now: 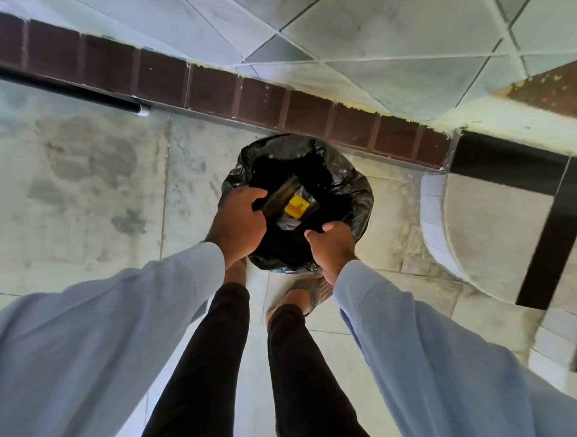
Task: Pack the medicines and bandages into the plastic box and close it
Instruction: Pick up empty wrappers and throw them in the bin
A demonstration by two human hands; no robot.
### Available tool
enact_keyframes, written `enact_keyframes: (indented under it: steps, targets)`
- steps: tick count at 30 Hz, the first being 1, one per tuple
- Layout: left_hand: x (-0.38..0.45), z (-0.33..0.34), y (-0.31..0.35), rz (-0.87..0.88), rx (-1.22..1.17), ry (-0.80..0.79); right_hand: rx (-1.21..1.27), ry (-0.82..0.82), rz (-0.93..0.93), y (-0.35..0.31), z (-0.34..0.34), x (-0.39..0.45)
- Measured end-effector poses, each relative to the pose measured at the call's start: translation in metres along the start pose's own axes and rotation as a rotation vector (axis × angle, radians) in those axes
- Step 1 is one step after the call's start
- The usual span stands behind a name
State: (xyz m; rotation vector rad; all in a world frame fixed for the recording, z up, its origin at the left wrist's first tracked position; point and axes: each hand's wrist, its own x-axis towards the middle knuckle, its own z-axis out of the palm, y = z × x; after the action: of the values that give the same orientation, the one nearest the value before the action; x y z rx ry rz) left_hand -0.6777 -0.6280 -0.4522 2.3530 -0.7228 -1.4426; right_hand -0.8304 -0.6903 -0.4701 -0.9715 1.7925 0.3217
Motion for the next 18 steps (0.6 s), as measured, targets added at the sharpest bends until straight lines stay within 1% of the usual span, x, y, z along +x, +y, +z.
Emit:
enact_keyframes:
  steps: [3, 6, 9, 11, 14, 18]
  targets:
    - [-0.014, -0.021, 0.022, 0.061, -0.014, 0.063, -0.05, -0.006, -0.105, -0.025, -0.021, -0.026]
    - [-0.036, -0.046, 0.054, 0.136, -0.016, 0.101, -0.169, 0.022, -0.291, -0.06, -0.044, -0.063]
    - [-0.067, -0.076, 0.093, 0.25, -0.031, 0.15, -0.25, 0.062, -0.461, -0.096, -0.069, -0.114]
    - [-0.091, -0.107, 0.122, 0.336, -0.063, 0.227, -0.278, 0.093, -0.568, -0.123, -0.09, -0.155]
    - [-0.132, -0.155, 0.164, 0.427, -0.097, 0.338, -0.271, 0.188, -0.703, -0.158, -0.122, -0.222]
    - [-0.209, -0.216, 0.21, 0.65, -0.147, 0.494, -0.143, 0.316, -0.893, -0.188, -0.155, -0.326]
